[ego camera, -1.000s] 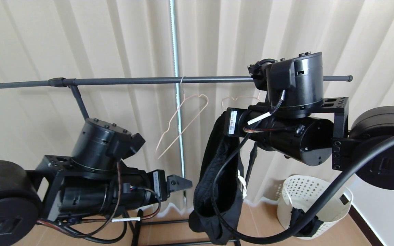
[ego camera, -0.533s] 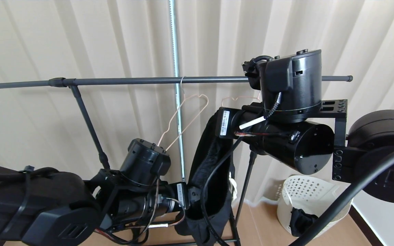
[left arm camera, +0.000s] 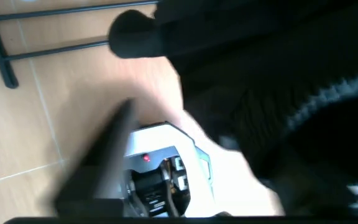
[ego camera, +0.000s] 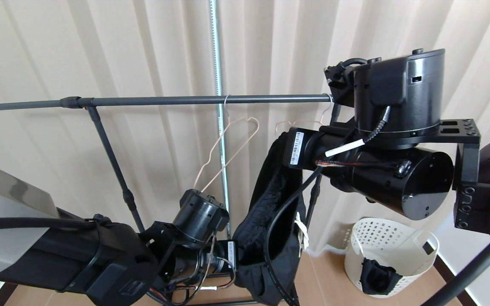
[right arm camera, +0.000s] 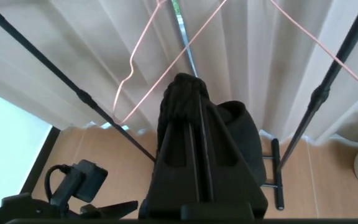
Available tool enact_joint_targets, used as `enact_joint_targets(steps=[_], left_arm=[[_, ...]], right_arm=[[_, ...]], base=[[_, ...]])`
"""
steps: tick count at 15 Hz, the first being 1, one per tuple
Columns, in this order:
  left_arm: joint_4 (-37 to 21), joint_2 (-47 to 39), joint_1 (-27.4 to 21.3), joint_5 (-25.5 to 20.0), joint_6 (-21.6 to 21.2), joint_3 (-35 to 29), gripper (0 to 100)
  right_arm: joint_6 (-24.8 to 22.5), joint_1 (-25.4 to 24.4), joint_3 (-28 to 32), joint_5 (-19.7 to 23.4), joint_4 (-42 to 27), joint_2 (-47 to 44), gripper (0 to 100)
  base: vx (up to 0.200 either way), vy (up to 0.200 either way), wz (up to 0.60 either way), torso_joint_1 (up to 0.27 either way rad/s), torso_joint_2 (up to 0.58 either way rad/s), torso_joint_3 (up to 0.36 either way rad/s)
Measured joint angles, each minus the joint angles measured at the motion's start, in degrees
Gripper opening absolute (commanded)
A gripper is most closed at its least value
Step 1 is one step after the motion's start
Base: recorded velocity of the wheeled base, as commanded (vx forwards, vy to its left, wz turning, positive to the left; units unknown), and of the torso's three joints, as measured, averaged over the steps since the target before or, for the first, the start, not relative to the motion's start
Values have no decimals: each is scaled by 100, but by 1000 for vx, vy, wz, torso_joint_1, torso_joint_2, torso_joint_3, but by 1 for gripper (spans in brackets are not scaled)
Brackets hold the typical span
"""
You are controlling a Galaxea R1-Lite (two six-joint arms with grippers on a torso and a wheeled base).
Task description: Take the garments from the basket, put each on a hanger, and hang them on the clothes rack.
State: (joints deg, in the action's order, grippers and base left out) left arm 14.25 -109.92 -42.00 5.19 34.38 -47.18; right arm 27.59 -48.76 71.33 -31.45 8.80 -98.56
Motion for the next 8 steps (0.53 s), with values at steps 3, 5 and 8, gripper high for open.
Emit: enact_joint_targets(steps=[3, 5, 8], left_arm=[[-9, 273, 41, 72, -362, 84, 0], [-194, 505, 176, 354, -1037, -9, 0], [-1412, 714, 223, 586, -1475, -566, 0]], right_arm=[[-176, 400, -330, 6, -27, 206, 0], [-972, 703, -673, 30, -55, 302, 0], [-1829, 834, -1187, 17, -169, 363, 0]], base=[[0, 0, 0, 0, 0, 0], [0, 0, 0, 0, 0, 0], [0, 0, 0, 0, 0, 0]])
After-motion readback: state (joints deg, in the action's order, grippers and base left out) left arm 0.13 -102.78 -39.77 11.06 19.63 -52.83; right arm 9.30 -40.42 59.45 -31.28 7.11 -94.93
